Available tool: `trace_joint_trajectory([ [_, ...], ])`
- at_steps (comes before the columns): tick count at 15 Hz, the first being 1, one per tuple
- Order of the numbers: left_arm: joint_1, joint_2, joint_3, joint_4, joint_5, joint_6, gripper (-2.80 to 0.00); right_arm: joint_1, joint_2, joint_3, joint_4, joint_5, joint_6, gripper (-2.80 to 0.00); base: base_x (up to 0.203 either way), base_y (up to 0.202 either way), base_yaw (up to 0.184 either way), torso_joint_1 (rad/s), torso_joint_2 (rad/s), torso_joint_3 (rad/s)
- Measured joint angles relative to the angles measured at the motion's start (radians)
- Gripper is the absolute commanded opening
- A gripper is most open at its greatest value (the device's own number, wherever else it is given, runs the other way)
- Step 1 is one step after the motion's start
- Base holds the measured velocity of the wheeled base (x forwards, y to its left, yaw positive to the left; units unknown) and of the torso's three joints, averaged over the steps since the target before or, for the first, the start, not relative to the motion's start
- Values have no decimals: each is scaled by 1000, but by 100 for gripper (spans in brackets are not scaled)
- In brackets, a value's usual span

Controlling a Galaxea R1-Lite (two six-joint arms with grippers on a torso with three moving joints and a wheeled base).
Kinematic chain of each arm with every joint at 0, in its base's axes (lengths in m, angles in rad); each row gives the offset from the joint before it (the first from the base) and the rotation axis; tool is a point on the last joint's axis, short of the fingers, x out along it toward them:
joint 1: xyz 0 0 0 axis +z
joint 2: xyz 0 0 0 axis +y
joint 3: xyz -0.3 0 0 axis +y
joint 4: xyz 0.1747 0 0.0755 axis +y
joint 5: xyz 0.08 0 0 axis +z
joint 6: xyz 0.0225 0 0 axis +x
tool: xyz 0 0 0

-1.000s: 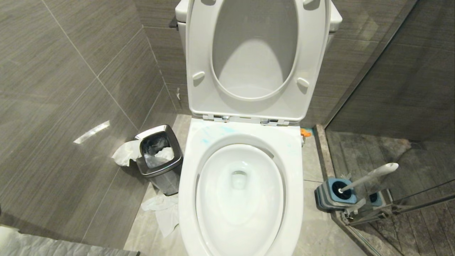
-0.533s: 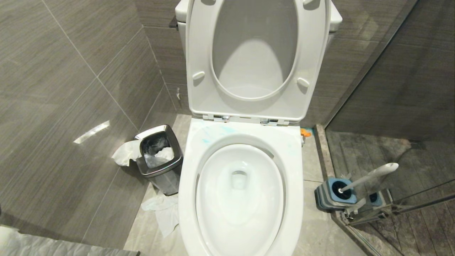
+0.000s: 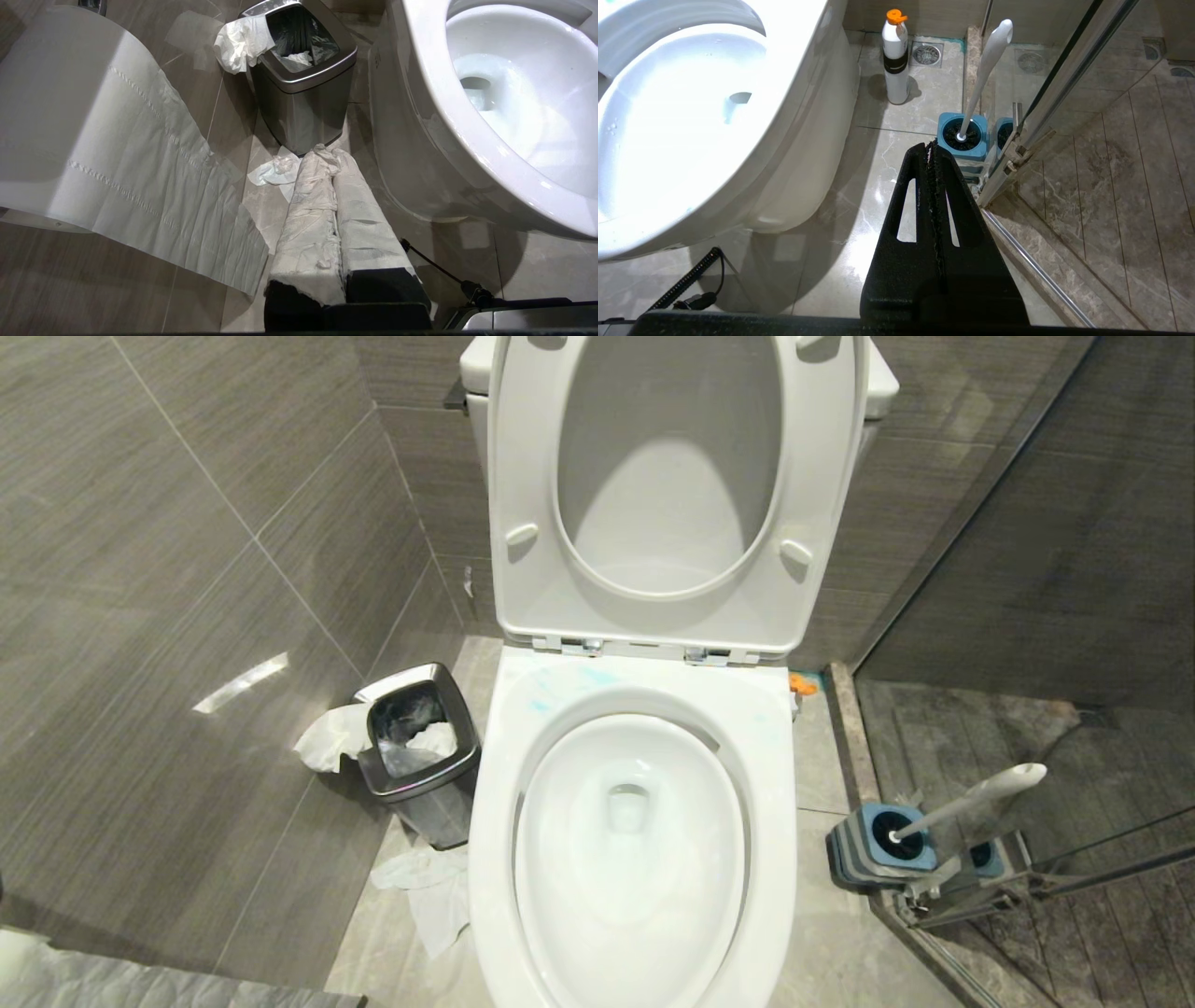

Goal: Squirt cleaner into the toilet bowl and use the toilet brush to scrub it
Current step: Pour in the cleaning agent

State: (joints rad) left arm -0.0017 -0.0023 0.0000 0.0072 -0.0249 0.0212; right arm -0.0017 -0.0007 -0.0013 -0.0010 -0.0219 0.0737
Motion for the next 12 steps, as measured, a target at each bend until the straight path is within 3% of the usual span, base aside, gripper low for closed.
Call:
trace_joint_trajectory([
  [6,0,0,0,0,0,0,-280,0,72,-39,28,9,-10,-280,0,0,0,0,0,0],
  [12,0,0,0,0,0,0,-280,0,436,-373,136,106,-12,-280,0,0,0,0,0,0],
])
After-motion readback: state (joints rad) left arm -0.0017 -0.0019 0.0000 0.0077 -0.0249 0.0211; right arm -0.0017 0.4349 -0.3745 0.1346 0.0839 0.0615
